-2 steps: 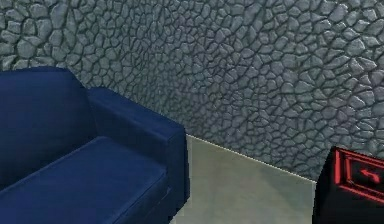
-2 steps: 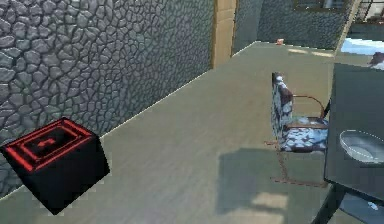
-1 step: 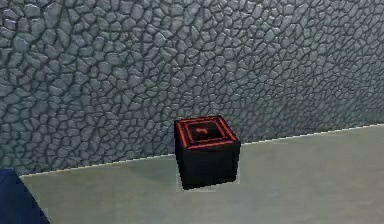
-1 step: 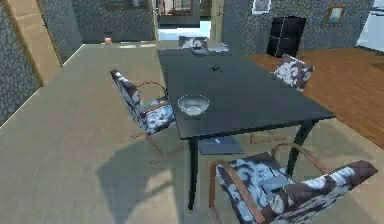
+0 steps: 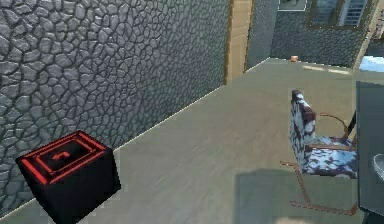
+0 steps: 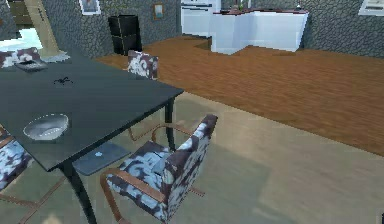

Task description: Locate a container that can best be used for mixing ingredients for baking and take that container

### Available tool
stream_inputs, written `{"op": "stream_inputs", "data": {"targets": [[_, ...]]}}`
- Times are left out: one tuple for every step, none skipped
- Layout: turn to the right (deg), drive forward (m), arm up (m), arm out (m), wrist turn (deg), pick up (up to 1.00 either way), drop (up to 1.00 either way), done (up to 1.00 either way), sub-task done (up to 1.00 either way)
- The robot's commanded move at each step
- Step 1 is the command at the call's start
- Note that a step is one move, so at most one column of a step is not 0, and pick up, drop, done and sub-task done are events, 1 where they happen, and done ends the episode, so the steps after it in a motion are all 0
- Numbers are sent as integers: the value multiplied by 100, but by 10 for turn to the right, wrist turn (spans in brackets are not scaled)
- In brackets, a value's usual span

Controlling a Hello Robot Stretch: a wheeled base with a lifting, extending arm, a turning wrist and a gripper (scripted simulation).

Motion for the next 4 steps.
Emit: {"op": "stream_inputs", "data": {"targets": [[0,65,0,0,0,0,0,0,0],[0,0,50,0,0,0,0,0,0],[0,0,38,0,0,0,0,0,0],[0,0,0,44,0,0,0,0,0]]}}
